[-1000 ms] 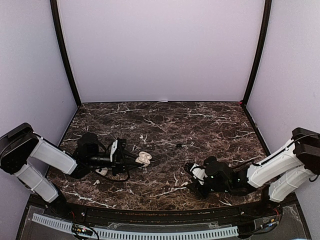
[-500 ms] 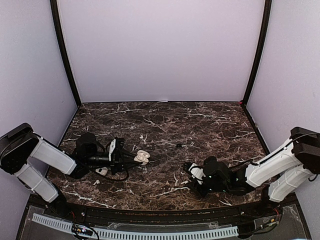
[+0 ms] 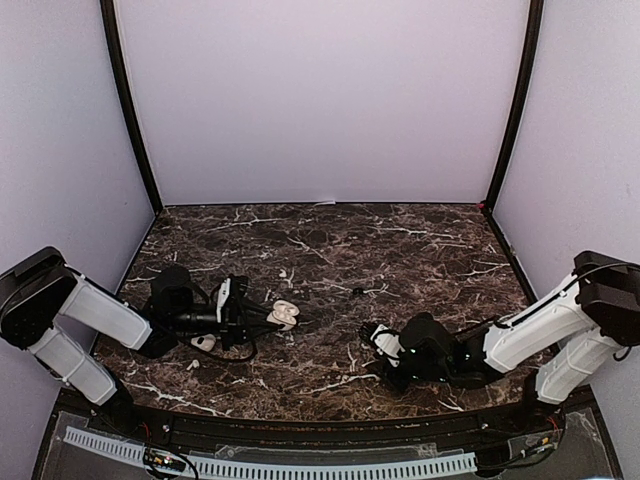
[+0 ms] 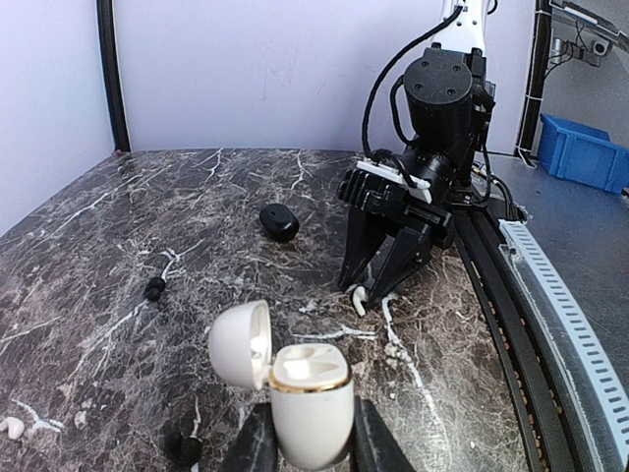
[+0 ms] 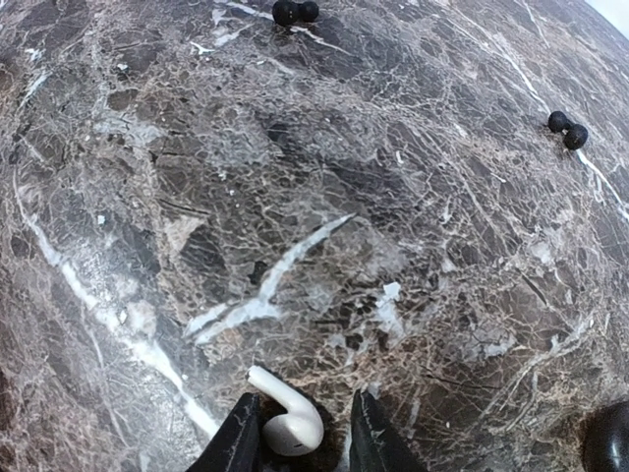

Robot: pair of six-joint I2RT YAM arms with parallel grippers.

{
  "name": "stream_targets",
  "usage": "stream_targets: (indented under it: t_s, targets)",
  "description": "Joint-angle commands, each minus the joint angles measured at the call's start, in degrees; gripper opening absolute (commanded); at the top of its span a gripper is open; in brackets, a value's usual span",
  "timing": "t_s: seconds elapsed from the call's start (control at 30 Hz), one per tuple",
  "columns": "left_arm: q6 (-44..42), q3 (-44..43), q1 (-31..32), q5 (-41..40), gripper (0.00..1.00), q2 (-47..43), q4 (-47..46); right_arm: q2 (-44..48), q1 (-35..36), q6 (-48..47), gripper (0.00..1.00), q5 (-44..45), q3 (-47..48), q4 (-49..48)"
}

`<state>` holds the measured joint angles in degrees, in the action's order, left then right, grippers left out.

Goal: Insert the wireless bluetooth earbuds into the charging case
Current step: Adjust the left earbud at the center of the board.

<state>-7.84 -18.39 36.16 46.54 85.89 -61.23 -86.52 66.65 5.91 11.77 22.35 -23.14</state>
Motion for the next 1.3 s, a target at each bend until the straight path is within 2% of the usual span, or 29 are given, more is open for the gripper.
stream_targets:
  t_s: [0.0, 0.23, 0.57, 0.97, 1.17, 1.27]
  targets:
    - [0.48, 0.81, -0.39, 0.47, 0.13, -2.03, -1.96, -1.95, 0.30, -0.78, 0.30, 0.38, 1.16, 1.96]
    - [1.21, 1.06, -1.62, -4.72, 0.12, -3.01, -0.10, -3.78, 0.40, 1.24, 0.28, -0.17, 1.74, 0.81]
    - [2.13, 2.66, -4.01, -5.22, 0.12, -4.08, -1.18, -10.26, 0.93, 4.35, 0.25, 0.63, 4.91, -1.10]
    - [2.34, 4.79, -6.19, -8.02, 0.12, -7.34, -1.60, -23.66, 0.93, 2.46, 0.25, 7.71, 19.96, -4.23]
    - [2.44, 5.56, -6.28, -8.15, 0.12, -8.30, -1.66, -21.57, 0.92, 0.58, 0.35, 7.85, 20.29, -5.15]
    - [2.30, 5.26, -6.28, -7.82, 0.13, -8.08, -1.21, -18.52, 0.94, -0.74, 0.49, 6.77, 19.21, -5.35]
